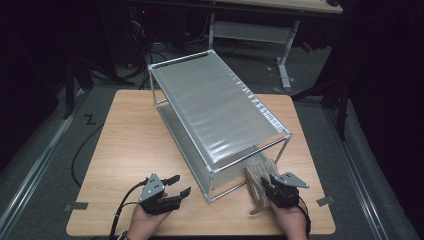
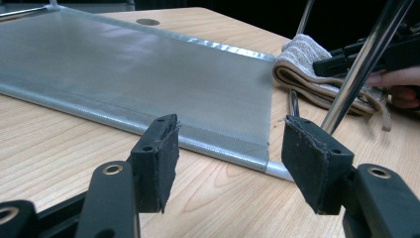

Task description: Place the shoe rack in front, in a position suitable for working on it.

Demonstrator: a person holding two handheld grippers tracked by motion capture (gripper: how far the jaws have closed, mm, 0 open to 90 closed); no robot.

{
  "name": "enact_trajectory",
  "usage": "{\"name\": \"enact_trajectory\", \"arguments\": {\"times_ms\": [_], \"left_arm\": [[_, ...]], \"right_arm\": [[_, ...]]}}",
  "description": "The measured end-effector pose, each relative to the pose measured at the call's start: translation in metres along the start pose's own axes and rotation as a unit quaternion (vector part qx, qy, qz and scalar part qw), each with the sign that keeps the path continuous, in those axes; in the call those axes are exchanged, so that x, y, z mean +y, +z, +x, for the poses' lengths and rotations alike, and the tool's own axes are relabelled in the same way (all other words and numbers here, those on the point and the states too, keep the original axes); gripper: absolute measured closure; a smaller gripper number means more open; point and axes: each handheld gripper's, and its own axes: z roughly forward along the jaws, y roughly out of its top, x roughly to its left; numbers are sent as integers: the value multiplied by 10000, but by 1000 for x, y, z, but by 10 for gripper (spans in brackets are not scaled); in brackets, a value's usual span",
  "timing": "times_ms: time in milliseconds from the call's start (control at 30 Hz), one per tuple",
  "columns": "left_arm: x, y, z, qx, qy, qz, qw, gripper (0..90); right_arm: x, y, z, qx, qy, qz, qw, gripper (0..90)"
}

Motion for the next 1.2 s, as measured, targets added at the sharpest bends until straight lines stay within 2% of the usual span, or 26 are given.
{"name": "enact_trajectory", "arguments": {"times_ms": [33, 67, 167, 200, 267, 367, 433, 467, 500, 533, 600, 667, 700, 733, 800, 833, 867, 900, 1000, 1100, 1200], "left_arm": [[0, 0, 0, -3, -1, 0, 10000, 397], [0, 0, 0, -7, -7, -13, 10000, 397], [1, 0, 0, -10, 0, -40, 10000, 397], [1, 0, 0, -13, 0, -46, 10000, 397], [2, 0, 0, -23, -23, -67, 10000, 397], [2, 1, 1, -50, -32, -71, 10000, 397], [2, 2, 0, -73, -35, -64, 9999, 397], [3, 3, 0, -84, -17, -79, 9999, 397], [3, 3, 0, -84, -17, -79, 9999, 397], [3, 3, 0, -91, -32, -109, 9999, 397], [3, 4, 0, -95, -40, -115, 9999, 397], [3, 5, 0, -102, -40, -84, 9999, 397], [3, 5, 0, -102, -40, -84, 9999, 397], [3, 5, 0, -100, -41, -76, 9999, 397], [2, 6, -2, -110, -38, -64, 9999, 397], [2, 6, -2, -122, -48, -60, 9999, 397], [2, 6, -2, -153, -75, -56, 9998, 397], [2, 6, -2, -169, -90, -50, 9998, 398], [3, 6, -3, -197, -88, -66, 9997, 401], [4, 7, -3, -200, -72, -86, 9997, 400], [7, 9, -3, -314, -57, -179, 9993, 396]], "right_arm": [[1, -1, 1, 0, -43, -32, 10000, 663], [2, -4, 4, 22, -17, -65, 10000, 570], [1, -10, 7, 46, 11, -28, 10000, 383], [0, -12, 7, 153, 16, 18, 9999, 328], [-2, -15, 6, 85, 15, -15, 10000, 253], [-1, -19, 1, -100, 183, -27, 9998, 146], [-2, -18, 0, -150, 220, 46, 9996, 123], [-6, -13, -3, -102, 250, 313, 9991, 72], [-6, -13, -3, -102, 250, 313, 9991, 72], [-12, -3, -1, 162, 257, 682, 9972, 50], [-11, -3, 1, 144, 176, 747, 9969, 98], [-10, -4, 0, 118, 120, 784, 9968, 213], [-10, -4, 0, 118, 120, 784, 9968, 213], [-10, -7, -1, 131, 108, 743, 9971, 395], [-10, -8, 0, 137, 97, 692, 9975, 501], [-10, -8, -2, 174, -49, 625, 9979, 540], [-11, -8, 1, 190, -25, 622, 9979, 572], [-11, -8, 2, 207, -102, 593, 9980, 609], [-12, -8, 4, 254, -303, 500, 9980, 669], [-14, -11, 4, 296, -336, 353, 9984, 687], [-15, -18, 5, 235, -390, 115, 9989, 692]]}}
